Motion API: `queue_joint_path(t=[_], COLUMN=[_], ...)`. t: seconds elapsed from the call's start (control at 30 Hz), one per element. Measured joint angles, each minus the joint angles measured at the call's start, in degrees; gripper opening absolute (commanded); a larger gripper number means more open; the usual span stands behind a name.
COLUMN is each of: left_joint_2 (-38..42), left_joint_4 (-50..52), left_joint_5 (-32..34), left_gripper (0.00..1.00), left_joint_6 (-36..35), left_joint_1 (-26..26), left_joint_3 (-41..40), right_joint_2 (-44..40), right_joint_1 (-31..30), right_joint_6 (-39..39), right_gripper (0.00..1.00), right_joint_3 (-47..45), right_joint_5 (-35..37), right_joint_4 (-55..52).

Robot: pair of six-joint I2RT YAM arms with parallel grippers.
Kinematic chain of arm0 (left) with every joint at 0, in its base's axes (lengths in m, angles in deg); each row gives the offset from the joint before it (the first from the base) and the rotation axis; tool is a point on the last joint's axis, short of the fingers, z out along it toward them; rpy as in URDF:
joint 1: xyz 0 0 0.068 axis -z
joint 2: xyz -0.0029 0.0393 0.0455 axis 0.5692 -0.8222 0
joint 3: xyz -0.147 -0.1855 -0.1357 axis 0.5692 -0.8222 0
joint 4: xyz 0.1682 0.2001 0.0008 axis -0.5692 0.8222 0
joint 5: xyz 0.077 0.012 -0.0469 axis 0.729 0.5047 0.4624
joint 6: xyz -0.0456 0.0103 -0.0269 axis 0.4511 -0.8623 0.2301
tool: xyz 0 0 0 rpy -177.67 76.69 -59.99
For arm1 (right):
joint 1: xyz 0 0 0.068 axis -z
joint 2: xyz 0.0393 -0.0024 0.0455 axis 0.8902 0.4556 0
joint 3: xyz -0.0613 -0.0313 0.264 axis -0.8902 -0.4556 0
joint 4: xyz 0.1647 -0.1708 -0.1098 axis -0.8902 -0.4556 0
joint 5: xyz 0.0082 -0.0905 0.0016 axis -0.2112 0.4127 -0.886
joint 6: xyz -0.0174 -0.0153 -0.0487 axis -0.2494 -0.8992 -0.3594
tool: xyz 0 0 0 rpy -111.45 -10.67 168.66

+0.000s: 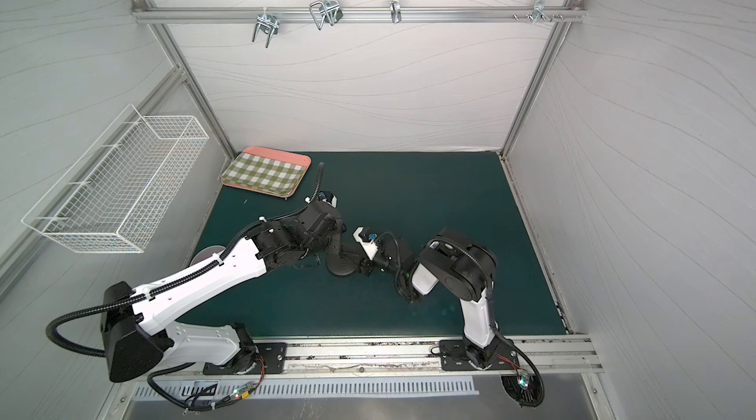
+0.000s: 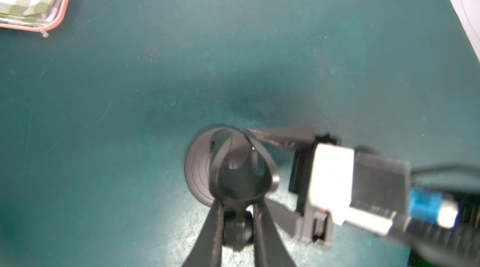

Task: Assemble a microphone stand
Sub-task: Screw the microphone stand pole into the microphone stand base, then pick up the microphone stand at the center of the board.

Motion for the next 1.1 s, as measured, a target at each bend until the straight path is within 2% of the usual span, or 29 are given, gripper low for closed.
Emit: queue_joint_path(t=[0.17,0.3,0.43,0.67,0.83,0.9,1.0,1.1], left_joint_2=[-0.1,-1.0,-2.1,-3.4,-4.1,-4.5,-4.5,-4.5], left_joint_4=[-0.1,0.0,0.2,0.5,-1.3,-2.2,-2.1,-1.6], left_joint_5=[-0.1,-0.6,-1.2,-2.1,-2.0,-2.0,-2.1,-2.0], left_gripper=[0.19,0.19,0.19,0.19,0.19,0.19,0.19,0.19], left_joint_6=[-0.3,-1.0,-1.9,-2.9,-3.3,-3.4,-3.4,-3.5], left_joint_1=[-0.2,-0.5,-0.9,-1.9,-2.5,-3.1,-3.0,-3.0], left_joint_3=[0.1,0.9,2.0,3.3,3.8,4.0,4.0,4.0], right_joint_2=[1.4,3.6,5.1,5.9,6.4,6.3,5.0,3.3], right_joint_1=[2.7,3.1,3.8,4.3,4.5,3.9,1.2,-3.6], right_joint_6=[3.9,5.9,7.0,7.1,4.0,3.1,0.8,-1.7], right_gripper=[0.50,0.43,0.38,0.28,0.13,0.11,0.06,0.01], right_joint_3=[4.0,6.9,8.5,9.1,9.5,9.0,6.8,5.0], right_joint_5=[-15.2,-22.2,-24.5,-24.3,-22.6,-19.8,-11.7,1.8], right_joint_4=[0.0,0.0,0.0,0.0,1.0,1.9,2.6,2.4])
